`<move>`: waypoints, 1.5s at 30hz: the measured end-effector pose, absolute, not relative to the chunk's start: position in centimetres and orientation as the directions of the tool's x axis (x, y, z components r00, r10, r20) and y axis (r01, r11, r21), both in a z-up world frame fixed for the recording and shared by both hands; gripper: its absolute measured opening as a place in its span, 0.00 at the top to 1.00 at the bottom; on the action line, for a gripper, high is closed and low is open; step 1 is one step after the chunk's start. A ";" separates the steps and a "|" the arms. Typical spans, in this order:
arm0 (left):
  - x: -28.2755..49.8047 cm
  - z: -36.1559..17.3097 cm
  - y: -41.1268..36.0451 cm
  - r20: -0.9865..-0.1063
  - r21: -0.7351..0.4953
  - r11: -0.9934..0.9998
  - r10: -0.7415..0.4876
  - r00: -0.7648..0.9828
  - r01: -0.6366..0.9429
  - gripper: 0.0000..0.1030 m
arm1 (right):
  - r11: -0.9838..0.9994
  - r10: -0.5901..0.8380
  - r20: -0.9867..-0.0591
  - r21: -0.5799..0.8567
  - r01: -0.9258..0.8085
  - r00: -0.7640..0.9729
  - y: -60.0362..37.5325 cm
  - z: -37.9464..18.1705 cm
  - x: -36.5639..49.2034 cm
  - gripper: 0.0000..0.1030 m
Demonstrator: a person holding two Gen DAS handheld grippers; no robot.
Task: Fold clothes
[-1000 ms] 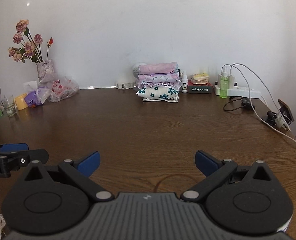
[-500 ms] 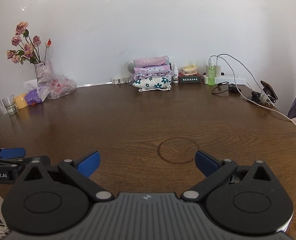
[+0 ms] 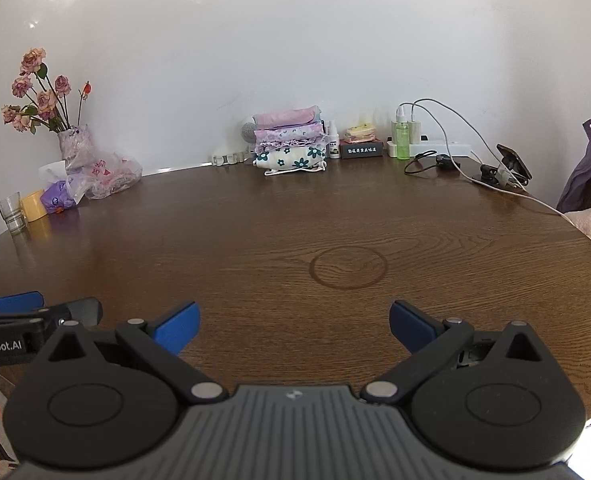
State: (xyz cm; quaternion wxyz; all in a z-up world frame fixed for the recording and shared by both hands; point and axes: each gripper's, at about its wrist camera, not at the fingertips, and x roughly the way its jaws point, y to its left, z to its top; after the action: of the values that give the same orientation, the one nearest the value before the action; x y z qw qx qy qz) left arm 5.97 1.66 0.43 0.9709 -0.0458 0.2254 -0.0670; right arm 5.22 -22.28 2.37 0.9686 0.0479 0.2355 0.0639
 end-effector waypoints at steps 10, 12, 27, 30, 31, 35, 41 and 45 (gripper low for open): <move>5.3 0.4 1.5 -0.423 -0.094 0.990 -0.137 0.896 0.107 0.00 | 0.986 0.164 -0.461 0.110 -0.127 0.872 -21.7 2.1 5.0 0.00; 5.2 0.4 1.3 -0.418 -0.088 0.989 -0.145 0.897 0.119 0.00 | 0.985 0.166 -0.460 0.110 -0.130 0.872 -21.6 2.1 5.0 0.00; 5.6 -0.2 0.7 -0.431 -0.067 0.991 -0.133 0.893 0.115 0.00 | 0.983 0.179 -0.468 0.112 -0.143 0.866 -21.3 1.4 5.5 0.00; 5.6 -0.2 0.8 -0.429 -0.066 0.991 -0.133 0.894 0.116 0.00 | 0.983 0.180 -0.472 0.113 -0.144 0.863 -21.3 1.4 5.6 0.00; 5.5 -0.2 0.7 -0.426 -0.061 0.991 -0.130 0.895 0.115 0.00 | 0.983 0.181 -0.472 0.112 -0.144 0.863 -21.2 1.3 5.6 0.00; 5.3 -0.2 0.5 -0.411 -0.039 0.993 -0.120 0.904 0.113 0.00 | 0.983 0.184 -0.474 0.114 -0.147 0.861 -21.1 1.3 5.6 0.00; 5.2 0.1 0.5 -0.411 -0.039 0.993 -0.121 0.904 0.116 0.00 | 0.983 0.183 -0.475 0.115 -0.145 0.861 -21.0 1.4 5.6 0.00; 5.2 0.4 0.3 -0.407 -0.023 0.992 -0.120 0.905 0.121 0.00 | 0.982 0.188 -0.475 0.117 -0.150 0.860 -20.9 1.4 5.5 0.00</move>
State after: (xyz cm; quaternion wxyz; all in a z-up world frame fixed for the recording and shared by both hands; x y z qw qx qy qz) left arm 5.18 0.30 0.35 0.9761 0.0012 0.2085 -0.0618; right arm 5.54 -20.87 1.41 0.9636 0.0379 0.2497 0.0879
